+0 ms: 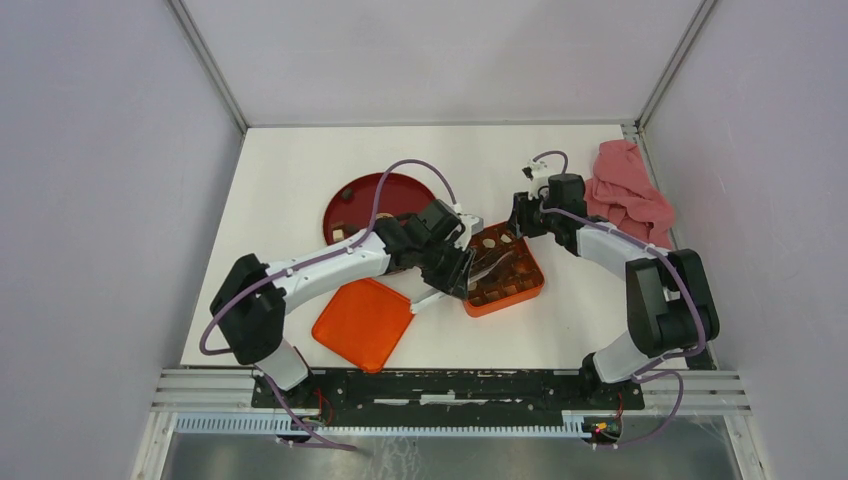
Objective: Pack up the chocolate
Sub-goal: Place the fake chocolate in the packing box, then pick up the fake chocolate from the plate.
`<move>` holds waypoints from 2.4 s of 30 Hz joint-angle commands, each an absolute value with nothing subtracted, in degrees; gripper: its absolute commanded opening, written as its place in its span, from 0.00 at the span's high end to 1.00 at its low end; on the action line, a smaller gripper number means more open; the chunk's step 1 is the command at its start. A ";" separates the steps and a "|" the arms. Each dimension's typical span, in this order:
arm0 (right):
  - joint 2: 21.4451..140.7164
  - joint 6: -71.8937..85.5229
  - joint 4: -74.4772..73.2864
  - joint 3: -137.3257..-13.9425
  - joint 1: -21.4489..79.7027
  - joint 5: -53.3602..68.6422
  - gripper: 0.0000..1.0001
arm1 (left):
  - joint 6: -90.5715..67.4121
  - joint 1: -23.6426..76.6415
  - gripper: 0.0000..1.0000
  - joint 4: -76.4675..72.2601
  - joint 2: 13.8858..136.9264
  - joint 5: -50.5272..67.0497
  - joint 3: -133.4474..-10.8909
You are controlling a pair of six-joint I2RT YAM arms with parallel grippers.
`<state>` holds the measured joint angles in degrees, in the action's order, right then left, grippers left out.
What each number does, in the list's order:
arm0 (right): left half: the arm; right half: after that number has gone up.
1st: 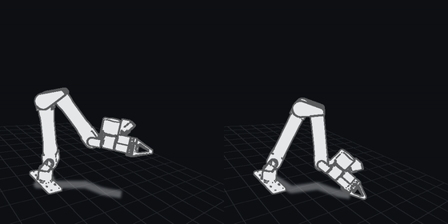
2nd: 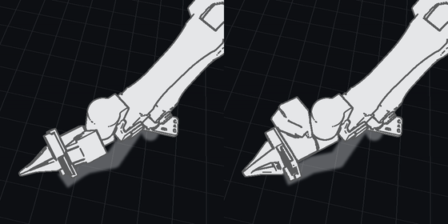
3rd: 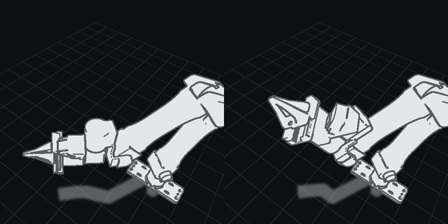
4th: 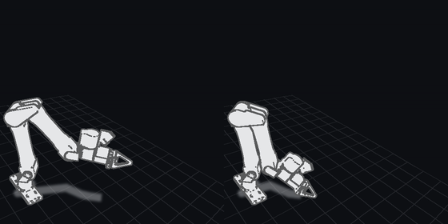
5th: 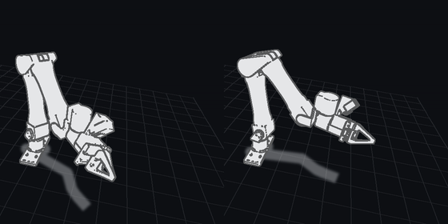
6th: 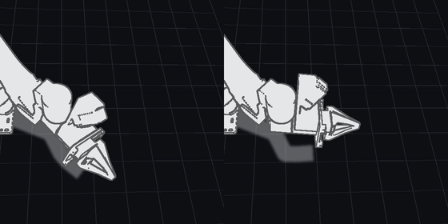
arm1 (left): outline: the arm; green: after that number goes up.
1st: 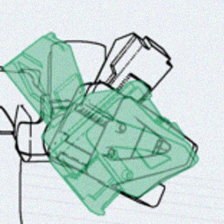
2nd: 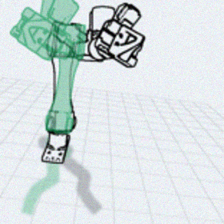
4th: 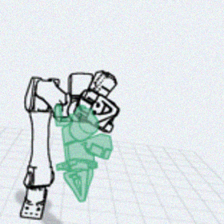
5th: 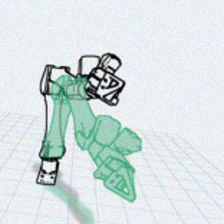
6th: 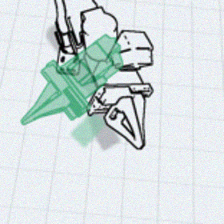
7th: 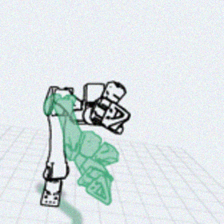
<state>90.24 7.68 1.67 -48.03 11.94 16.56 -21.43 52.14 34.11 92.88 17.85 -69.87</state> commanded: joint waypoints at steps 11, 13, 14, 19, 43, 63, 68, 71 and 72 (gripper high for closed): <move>84.11 0.85 3.20 -46.82 11.50 20.37 0.28 | -22.26 35.70 0.60 43.18 75.04 10.02 -70.16; 83.62 -1.51 2.43 -47.28 11.27 21.68 0.24 | -19.59 29.70 0.60 47.45 73.56 9.60 -69.53; 83.36 -2.19 2.29 -47.29 11.04 22.58 0.22 | -18.58 27.37 0.59 49.54 73.33 8.55 -69.30; 82.53 -3.69 1.89 -47.20 9.66 24.68 0.16 | -19.28 20.80 0.58 54.26 74.18 3.80 -69.09; 82.47 -2.55 2.94 -46.32 8.06 26.37 0.15 | -1.13 10.73 0.58 63.33 86.22 1.32 -77.34; 84.00 -1.76 3.16 -46.85 7.71 26.89 0.15 | -13.05 8.70 0.53 62.67 87.17 8.68 -74.19; 83.68 -1.78 3.42 -46.58 7.59 26.91 0.15 | -13.36 8.70 0.53 62.52 87.51 9.16 -73.74; 83.79 -1.64 3.38 -46.67 7.57 26.89 0.15 | -13.44 8.70 0.53 62.47 87.90 9.17 -73.63; 83.86 -1.63 3.35 -46.71 7.55 26.89 0.15 | -13.49 8.75 0.53 62.29 88.01 9.30 -73.53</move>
<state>83.85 -2.20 1.67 -46.24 7.79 26.00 -11.49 8.95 63.46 88.47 7.70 -73.43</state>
